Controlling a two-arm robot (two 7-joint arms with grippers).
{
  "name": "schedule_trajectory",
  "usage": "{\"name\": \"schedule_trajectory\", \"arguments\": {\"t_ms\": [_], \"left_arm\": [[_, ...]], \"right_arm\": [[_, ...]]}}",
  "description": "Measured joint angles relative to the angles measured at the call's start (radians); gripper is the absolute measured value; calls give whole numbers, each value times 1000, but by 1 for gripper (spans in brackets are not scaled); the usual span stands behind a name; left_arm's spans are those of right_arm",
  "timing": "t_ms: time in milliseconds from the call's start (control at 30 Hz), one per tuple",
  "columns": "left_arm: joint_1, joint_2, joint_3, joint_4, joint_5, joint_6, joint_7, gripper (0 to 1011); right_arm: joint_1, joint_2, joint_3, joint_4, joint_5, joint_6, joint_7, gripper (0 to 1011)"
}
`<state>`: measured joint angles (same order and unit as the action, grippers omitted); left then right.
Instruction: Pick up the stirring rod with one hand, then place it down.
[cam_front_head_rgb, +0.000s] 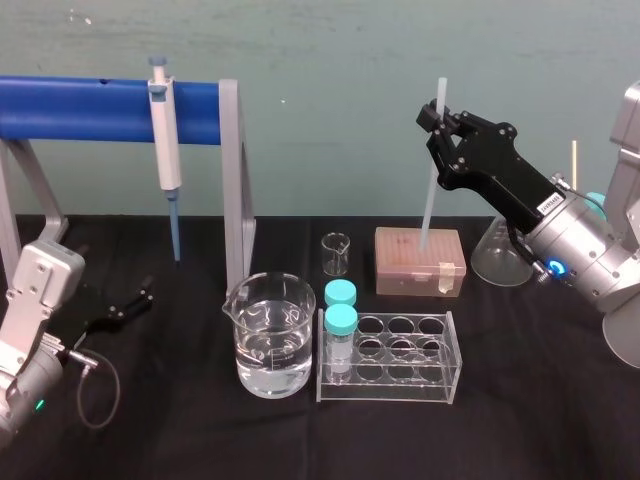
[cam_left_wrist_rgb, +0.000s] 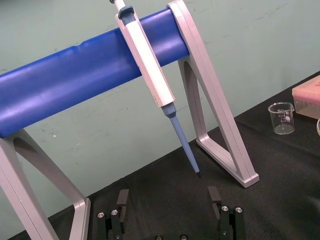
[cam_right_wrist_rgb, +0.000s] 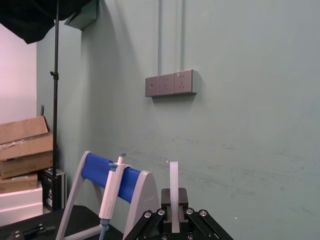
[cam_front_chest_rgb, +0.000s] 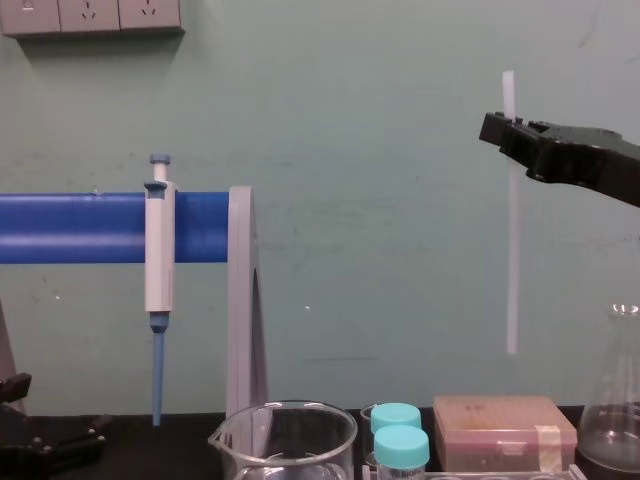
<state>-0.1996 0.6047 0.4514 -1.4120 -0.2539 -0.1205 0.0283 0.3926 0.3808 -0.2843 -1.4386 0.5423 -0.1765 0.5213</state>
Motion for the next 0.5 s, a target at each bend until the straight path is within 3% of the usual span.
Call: {"name": "schedule_trajectory", "arguments": {"t_ms": [333, 500], "left_arm": [[0, 0, 0, 0, 0, 0, 0, 1000], [0, 0, 0, 0, 0, 0, 0, 1000]], "right_arm": [[-15, 29, -33, -13, 42, 96, 28, 70], [-28, 42, -51, -19, 50, 118, 31, 70]]}}
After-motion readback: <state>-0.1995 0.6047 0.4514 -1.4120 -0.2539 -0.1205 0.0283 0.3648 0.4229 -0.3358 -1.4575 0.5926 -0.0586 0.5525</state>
